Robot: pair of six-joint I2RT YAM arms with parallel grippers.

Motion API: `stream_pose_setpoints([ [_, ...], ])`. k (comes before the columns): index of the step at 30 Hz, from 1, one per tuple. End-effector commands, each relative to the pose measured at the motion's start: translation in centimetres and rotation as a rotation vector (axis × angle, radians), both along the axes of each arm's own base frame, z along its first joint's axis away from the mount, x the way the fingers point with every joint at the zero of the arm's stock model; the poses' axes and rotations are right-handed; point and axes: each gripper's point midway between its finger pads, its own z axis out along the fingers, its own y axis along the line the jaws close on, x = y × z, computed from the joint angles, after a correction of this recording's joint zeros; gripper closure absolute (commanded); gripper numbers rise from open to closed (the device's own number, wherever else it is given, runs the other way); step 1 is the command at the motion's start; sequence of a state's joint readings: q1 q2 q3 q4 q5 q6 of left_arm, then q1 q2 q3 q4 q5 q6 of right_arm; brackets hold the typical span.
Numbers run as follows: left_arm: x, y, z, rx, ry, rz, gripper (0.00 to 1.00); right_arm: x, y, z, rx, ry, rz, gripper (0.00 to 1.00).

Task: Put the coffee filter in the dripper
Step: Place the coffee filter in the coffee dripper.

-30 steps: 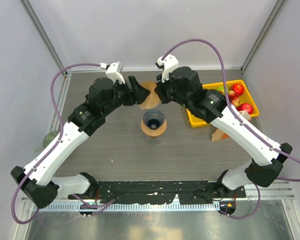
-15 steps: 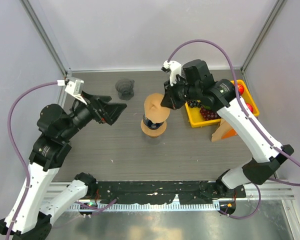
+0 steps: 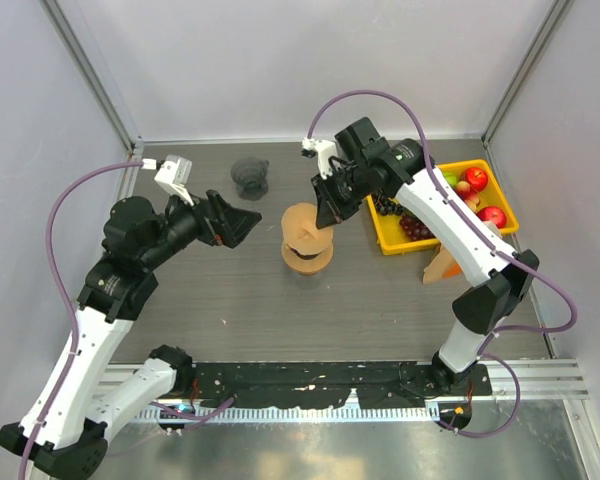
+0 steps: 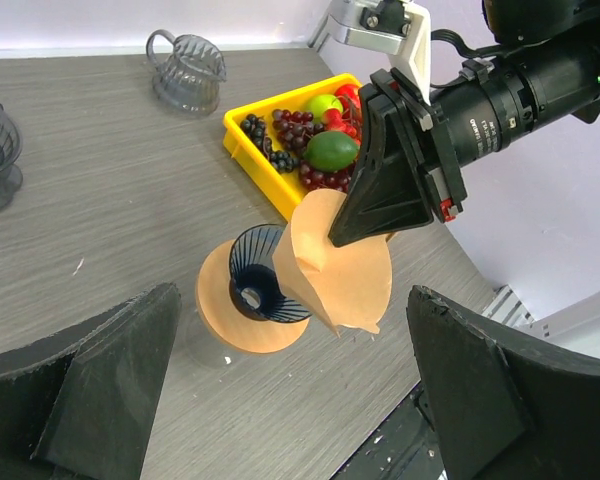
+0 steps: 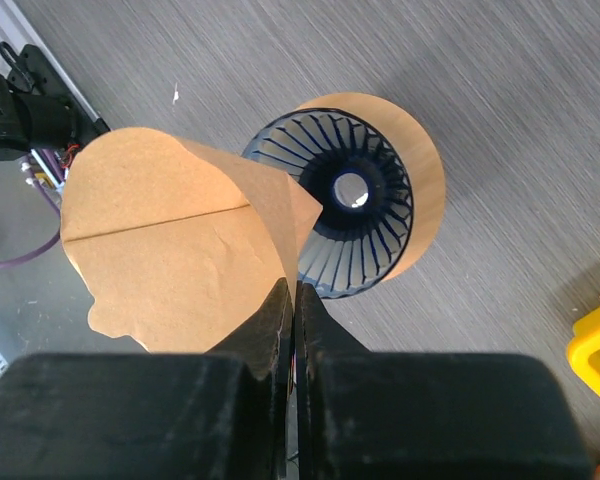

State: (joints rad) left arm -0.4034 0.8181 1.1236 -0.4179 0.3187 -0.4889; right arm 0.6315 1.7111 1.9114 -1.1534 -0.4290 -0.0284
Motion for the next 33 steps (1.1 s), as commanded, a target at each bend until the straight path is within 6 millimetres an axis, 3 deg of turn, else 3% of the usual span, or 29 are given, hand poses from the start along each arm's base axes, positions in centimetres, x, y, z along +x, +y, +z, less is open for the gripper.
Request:
stream_pose_setpoints([
  [1, 0.3, -0.2, 1.1, -0.003, -0.042, -0.014, 0.01, 0.7, -0.5, 1.2, 0.0, -0.058, 0.018, 0.95],
  [5, 0.5, -0.3, 0.9, 0.003, -0.036, -0.021, 0.01, 1.5, 0.1, 0.3, -0.005, -0.048, 0.033, 0.95],
  [7, 0.7, -0.2, 0.8, 0.006, -0.034, -0.016, 0.01, 1.8, 0.2, -0.3, -0.014, -0.043, 0.037, 0.9],
  [9, 0.9, -0.2, 0.6, 0.008, -0.027, -0.012, 0.01, 2.1, 0.0, -0.7, -0.02, -0.03, 0.035, 0.78],
  [11, 1.0, 0.1, 0.4, 0.013, -0.019, -0.001, 0.01, 2.5, -0.3, -1.0, -0.028, -0.025, 0.025, 0.48],
  [13, 1.0, 0.4, 0.2, 0.019, -0.013, 0.009, 0.01, 2.7, -0.6, -0.6, -0.035, -0.036, 0.019, 0.35],
  [15, 1.3, 0.8, 0.0, 0.025, -0.004, 0.026, 0.01, 3.0, -1.1, 0.5, -0.04, -0.086, 0.017, 0.29],
  [21, 2.0, 2.3, -1.7, 0.033, 0.055, 0.085, 0.01, 3.4, -0.8, 4.8, 0.001, -0.306, 0.112, 0.32],
  [23, 2.3, 2.6, -2.3, 0.027, 0.081, 0.093, 0.01, 2.8, -0.2, 4.6, -0.009, -0.336, 0.156, 0.42],
  [27, 2.8, 3.2, -2.5, 0.019, 0.106, 0.115, 0.01, 1.6, 1.1, 2.3, -0.048, -0.301, 0.223, 0.56],
  [33, 3.0, 3.6, -1.6, 0.009, 0.091, 0.129, 0.01, 1.2, 2.2, -0.7, -0.11, -0.309, 0.265, 0.6],
])
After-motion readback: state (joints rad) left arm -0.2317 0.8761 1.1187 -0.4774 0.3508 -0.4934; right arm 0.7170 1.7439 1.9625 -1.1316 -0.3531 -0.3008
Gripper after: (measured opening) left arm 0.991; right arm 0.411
